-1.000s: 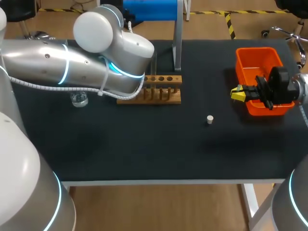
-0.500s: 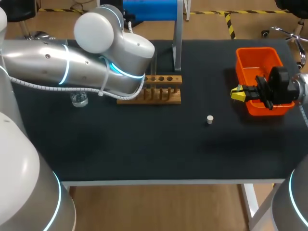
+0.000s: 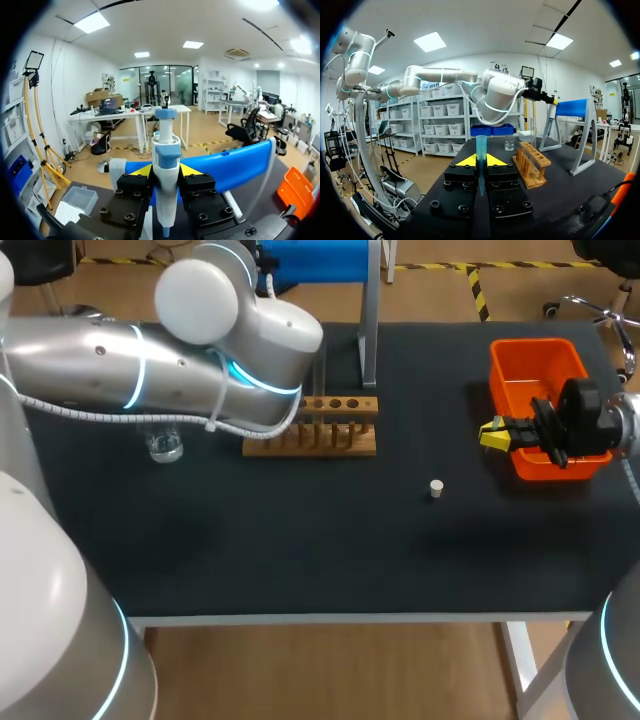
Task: Invert the test tube, pick up the pipette, mount the tip to pipette, aspirate from beaker and dispense into the tube, eject the tip, return the pipette, and cap with the stopper.
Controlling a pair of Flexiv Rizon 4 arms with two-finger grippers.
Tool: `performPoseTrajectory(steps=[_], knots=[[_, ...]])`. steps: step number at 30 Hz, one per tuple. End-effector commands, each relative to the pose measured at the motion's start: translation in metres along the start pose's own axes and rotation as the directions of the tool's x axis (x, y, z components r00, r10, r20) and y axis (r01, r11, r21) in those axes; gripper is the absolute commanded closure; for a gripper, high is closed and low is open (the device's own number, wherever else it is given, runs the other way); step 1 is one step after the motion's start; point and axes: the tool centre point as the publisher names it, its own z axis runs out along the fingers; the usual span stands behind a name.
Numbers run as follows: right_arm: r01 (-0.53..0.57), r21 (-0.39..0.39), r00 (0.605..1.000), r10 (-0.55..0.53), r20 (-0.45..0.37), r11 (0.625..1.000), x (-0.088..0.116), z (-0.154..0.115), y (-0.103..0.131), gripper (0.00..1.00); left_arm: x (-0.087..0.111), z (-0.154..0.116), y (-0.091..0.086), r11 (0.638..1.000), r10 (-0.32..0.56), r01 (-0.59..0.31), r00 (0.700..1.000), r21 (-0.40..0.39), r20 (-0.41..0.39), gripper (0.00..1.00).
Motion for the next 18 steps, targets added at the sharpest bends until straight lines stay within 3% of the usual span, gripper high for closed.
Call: performPoseTrajectory(steps=[1, 7, 18], knots=[[0.001, 0.0, 1.0, -0.001, -0.001, 1.0, 0.001, -0.001, 0.0, 1.0, 0.0, -0.002, -0.008, 1.0, 0.006, -0.006, 1.0, -0.01, 0.004, 1.0], [0.001, 0.0, 1.0, -0.001, -0.001, 1.0, 0.001, -0.001, 0.0, 1.0, 0.0, -0.01, -0.015, 0.999, 0.032, -0.032, 0.999, -0.022, -0.023, 1.0], [0.001, 0.0, 1.0, -0.001, -0.001, 1.0, 0.001, -0.001, 0.0, 1.0, 0.0, -0.039, -0.013, 0.992, 0.091, -0.104, 0.981, -0.074, -0.17, 1.0]])
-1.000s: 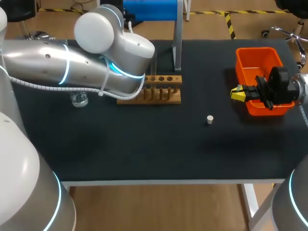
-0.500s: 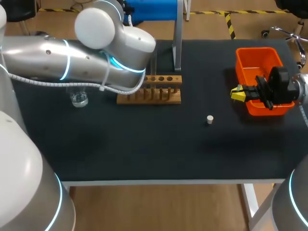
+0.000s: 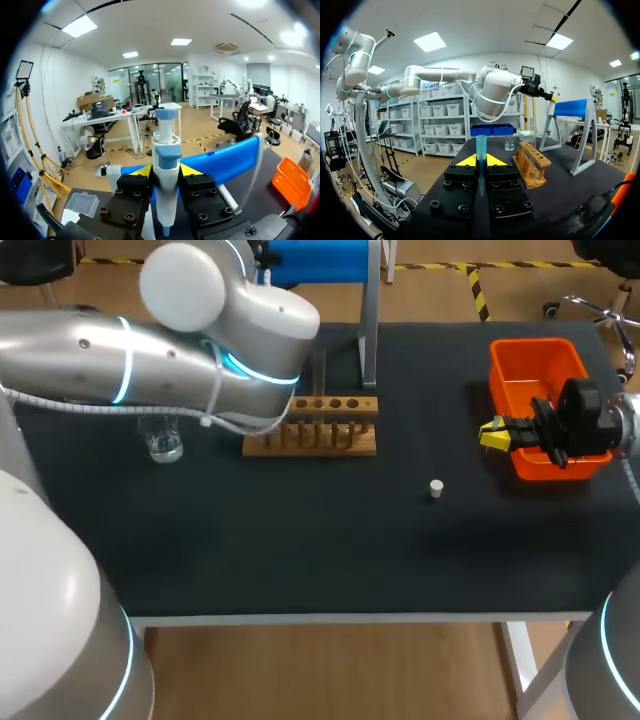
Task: Invert the test tube, pick up the pipette, mount the tip to pipette, aspirate from beaker and dispense into the tube, eject the tip, return the pipette, and cap with the stopper.
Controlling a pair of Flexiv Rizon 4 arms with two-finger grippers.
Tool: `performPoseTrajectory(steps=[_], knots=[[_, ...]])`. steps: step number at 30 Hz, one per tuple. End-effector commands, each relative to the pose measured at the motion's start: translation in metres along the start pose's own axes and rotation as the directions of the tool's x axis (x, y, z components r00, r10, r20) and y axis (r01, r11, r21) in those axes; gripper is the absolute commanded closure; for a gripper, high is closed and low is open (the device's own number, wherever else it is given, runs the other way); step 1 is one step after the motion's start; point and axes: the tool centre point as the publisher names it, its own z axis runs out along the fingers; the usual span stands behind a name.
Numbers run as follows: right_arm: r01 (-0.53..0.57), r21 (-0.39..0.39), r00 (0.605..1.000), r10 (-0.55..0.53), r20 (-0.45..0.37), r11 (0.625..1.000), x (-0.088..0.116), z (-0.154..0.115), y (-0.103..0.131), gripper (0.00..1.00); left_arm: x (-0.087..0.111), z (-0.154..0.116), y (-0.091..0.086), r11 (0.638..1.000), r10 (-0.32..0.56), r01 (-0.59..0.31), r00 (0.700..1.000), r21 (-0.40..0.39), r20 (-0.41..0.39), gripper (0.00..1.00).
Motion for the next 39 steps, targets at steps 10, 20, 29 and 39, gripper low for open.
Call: performPoseTrajectory(steps=[10, 20, 29, 39], knots=[[0.001, 0.0, 1.0, -0.001, -0.001, 1.0, 0.001, -0.001, 0.0, 1.0, -0.017, -0.06, 0.002, 1.0, 0.004, -0.008, 0.975, -0.017, -0.221, 1.0], [0.001, 0.0, 1.0, -0.001, -0.001, 1.0, 0.001, -0.001, 0.0, 1.0, -0.014, -0.106, -0.008, 0.997, 0.069, -0.041, 0.884, 0.069, -0.462, 1.0], [0.001, 0.0, 1.0, -0.001, -0.001, 1.0, 0.001, -0.001, 0.0, 1.0, -0.01, -0.116, -0.009, 0.995, 0.102, -0.075, 0.853, 0.073, -0.511, 1.0], [0.001, 0.0, 1.0, -0.001, -0.001, 1.0, 0.001, -0.001, 0.0, 1.0, -0.01, -0.116, -0.009, 0.995, 0.102, -0.075, 0.853, 0.073, -0.511, 1.0]])
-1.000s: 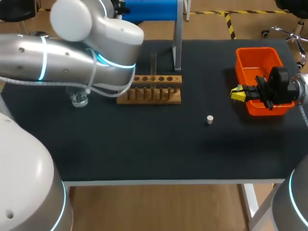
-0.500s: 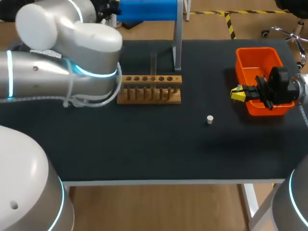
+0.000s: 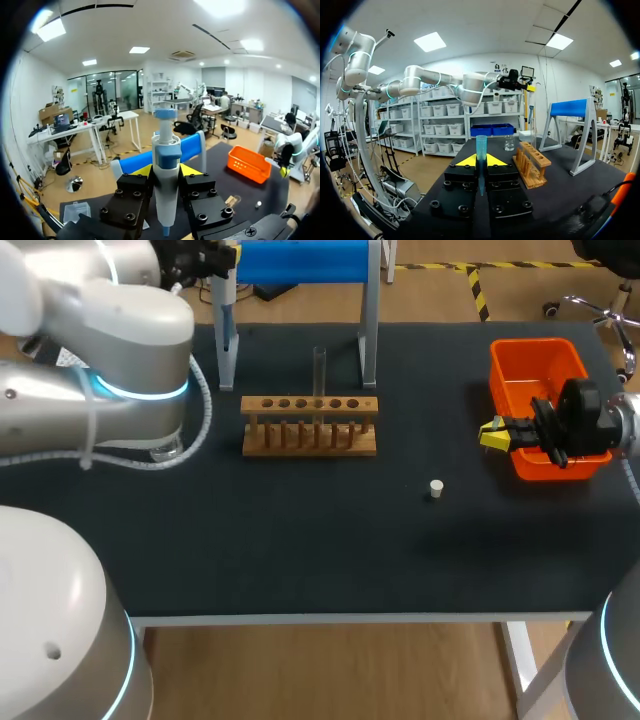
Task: Invert the test tube, pick up the pipette, mount the tip to pipette, aspirate from beaker and dispense into the tube, eject the tip, return the pipette, and cap with the stopper.
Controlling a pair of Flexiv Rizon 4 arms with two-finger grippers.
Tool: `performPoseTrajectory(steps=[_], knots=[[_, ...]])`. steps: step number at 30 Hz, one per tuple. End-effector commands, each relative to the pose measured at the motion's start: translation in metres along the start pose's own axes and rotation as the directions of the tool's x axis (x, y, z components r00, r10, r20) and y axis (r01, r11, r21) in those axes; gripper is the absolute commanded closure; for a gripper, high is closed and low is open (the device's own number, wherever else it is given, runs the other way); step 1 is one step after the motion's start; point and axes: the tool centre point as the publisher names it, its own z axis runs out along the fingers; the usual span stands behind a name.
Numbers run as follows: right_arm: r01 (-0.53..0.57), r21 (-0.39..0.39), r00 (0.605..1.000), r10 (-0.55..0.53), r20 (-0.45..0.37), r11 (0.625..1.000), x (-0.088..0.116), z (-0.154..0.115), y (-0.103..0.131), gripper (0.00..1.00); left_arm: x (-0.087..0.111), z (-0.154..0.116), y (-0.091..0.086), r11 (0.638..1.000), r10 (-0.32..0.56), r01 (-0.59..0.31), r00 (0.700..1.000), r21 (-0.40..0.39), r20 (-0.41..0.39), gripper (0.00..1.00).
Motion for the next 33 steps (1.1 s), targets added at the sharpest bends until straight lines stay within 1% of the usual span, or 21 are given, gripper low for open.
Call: performPoseTrajectory(steps=[1, 3, 5, 6, 8, 9, 10, 12, 17, 19, 20, 23, 25, 26, 28, 29, 31, 33], knots=[[0.001, 0.0, 1.0, -0.001, -0.001, 1.0, 0.001, -0.001, 0.0, 1.0, -0.004, -0.002, -0.002, 1.0, 0.001, -0.001, 0.992, -0.007, -0.126, 1.0], [0.001, 0.0, 1.0, -0.001, -0.001, 1.0, 0.001, -0.001, 0.0, 1.0, -0.004, -0.002, -0.002, 1.0, 0.001, -0.001, 0.992, -0.007, -0.126, 1.0], [0.001, 0.0, 1.0, -0.001, -0.001, 1.0, 0.001, -0.001, 0.0, 1.0, 0.003, -0.009, -0.009, 0.999, 0.038, -0.034, 0.984, 0.023, -0.177, 1.0], [0.001, 0.0, 1.0, -0.001, -0.001, 1.0, 0.001, -0.001, 0.0, 1.0, 0.008, -0.014, -0.013, 0.997, 0.057, -0.045, 0.977, 0.06, -0.207, 1.0], [0.001, 0.0, 1.0, -0.001, -0.001, 1.0, 0.001, -0.001, 0.0, 1.0, 0.017, -0.021, -0.019, 0.995, 0.082, -0.065, 0.966, 0.077, -0.245, 1.0], [0.001, 0.0, 1.0, -0.001, -0.001, 1.0, 0.001, -0.001, 0.0, 1.0, 0.024, -0.027, -0.024, 0.992, 0.095, -0.069, 0.96, 0.108, -0.265, 1.0], [0.001, 0.0, 1.0, -0.001, -0.001, 1.0, 0.001, -0.001, 0.0, 1.0, 0.029, -0.031, -0.027, 0.99, 0.108, -0.078, 0.954, 0.117, -0.278, 1.0], [0.001, 0.0, 1.0, -0.001, -0.001, 1.0, 0.001, -0.001, 0.0, 1.0, 0.04, -0.039, -0.033, 0.984, 0.131, -0.084, 0.943, 0.16, -0.307, 1.0], [0.001, 0.0, 1.0, -0.001, -0.001, 1.0, 0.001, -0.001, 0.0, 1.0, 0.068, -0.051, -0.045, 0.975, 0.165, -0.09, 0.904, 0.202, -0.393, 1.0], [0.001, 0.0, 1.0, -0.001, -0.001, 1.0, 0.001, -0.001, 0.0, 1.0, 0.078, -0.054, -0.049, 0.971, 0.177, -0.084, 0.882, 0.225, -0.436, 1.0], [0.001, 0.0, 1.0, -0.001, -0.001, 1.0, 0.001, -0.001, 0.0, 1.0, 0.083, -0.055, -0.051, 0.971, 0.179, -0.084, 0.874, 0.224, -0.451, 1.0], [0.001, 0.0, 1.0, -0.001, -0.001, 1.0, 0.001, -0.001, 0.0, 1.0, 0.1, -0.058, -0.056, 0.971, 0.183, -0.068, 0.833, 0.231, -0.522, 1.0], [0.001, 0.0, 1.0, -0.001, -0.001, 1.0, 0.001, -0.001, 0.0, 1.0, 0.111, -0.058, -0.058, 0.973, 0.184, -0.064, 0.797, 0.223, -0.575, 1.0], [0.001, 0.0, 1.0, -0.001, -0.001, 1.0, 0.001, -0.001, 0.0, 1.0, 0.117, -0.06, -0.059, 0.972, 0.185, -0.059, 0.786, 0.227, -0.589, 1.0], [0.001, 0.0, 1.0, -0.001, -0.001, 1.0, 0.001, -0.001, 0.0, 1.0, 0.129, -0.062, -0.061, 0.975, 0.186, -0.06, 0.745, 0.213, -0.641, 1.0], [0.001, 0.0, 1.0, -0.001, -0.001, 1.0, 0.001, -0.001, 0.0, 1.0, 0.134, -0.064, -0.061, 0.978, 0.177, -0.055, 0.733, 0.202, -0.657, 1.0], [0.001, 0.0, 1.0, -0.001, -0.001, 1.0, 0.001, -0.001, 0.0, 1.0, 0.145, -0.068, -0.059, 0.988, 0.141, -0.051, 0.694, 0.147, -0.706, 1.0], [0.001, 0.0, 1.0, -0.001, -0.001, 1.0, 0.001, -0.001, 0.0, 1.0, 0.145, -0.068, -0.059, 0.988, 0.141, -0.051, 0.694, 0.147, -0.706, 1.0]])
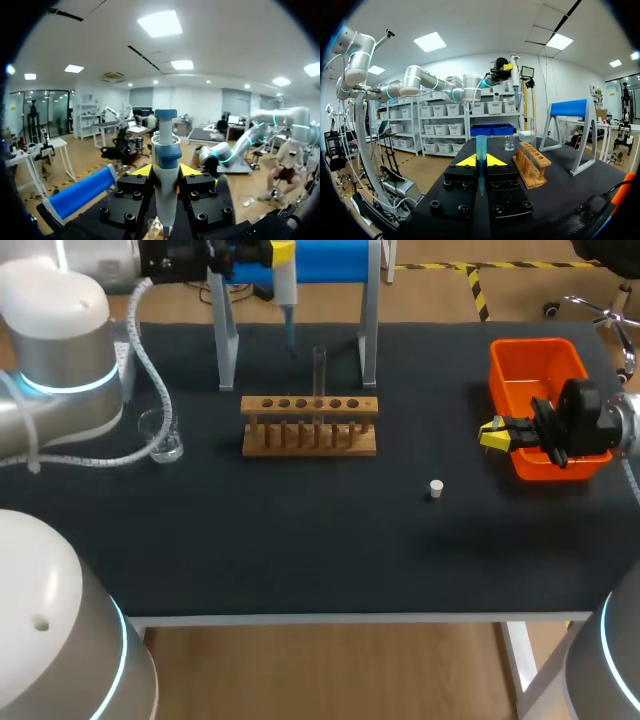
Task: Invert the test tube, pick up the pipette, mount the tip to pipette, aspirate from beaker and dispense into the tube, eject the tip, return the pipette, and cap with the stopper.
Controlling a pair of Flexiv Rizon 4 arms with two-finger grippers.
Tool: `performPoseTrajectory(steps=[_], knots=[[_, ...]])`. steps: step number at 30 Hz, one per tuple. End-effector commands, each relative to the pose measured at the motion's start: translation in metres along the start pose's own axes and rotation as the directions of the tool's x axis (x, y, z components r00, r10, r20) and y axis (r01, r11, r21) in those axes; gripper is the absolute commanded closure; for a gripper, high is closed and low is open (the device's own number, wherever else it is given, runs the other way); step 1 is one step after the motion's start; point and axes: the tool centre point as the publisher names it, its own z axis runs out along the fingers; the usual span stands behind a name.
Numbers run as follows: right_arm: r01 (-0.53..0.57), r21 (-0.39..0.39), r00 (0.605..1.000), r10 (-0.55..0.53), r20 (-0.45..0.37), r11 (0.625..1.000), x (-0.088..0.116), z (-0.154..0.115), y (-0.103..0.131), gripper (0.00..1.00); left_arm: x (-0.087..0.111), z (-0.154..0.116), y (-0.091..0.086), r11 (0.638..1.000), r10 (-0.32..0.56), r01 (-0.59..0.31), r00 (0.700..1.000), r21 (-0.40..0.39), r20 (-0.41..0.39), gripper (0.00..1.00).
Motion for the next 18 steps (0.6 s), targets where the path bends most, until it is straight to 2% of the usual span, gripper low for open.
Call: performPoseTrajectory(steps=[1, 18], knots=[[0.001, 0.0, 1.0, -0.001, -0.001, 1.0, 0.0006, -0.0011, -0.0003, 1.0, -0.0028, -0.0037, -0.0046, 0.999, -0.013, 0.006, 0.992, -0.054, -0.125, 1.0], [0.001, 0.0, 1.0, -0.001, -0.001, 1.0, 0.0006, -0.0011, -0.0003, 1.0, 0.0001, -0.005, -0.0068, 0.999, -0.003, -0.003, 0.992, -0.047, -0.127, 1.0]])
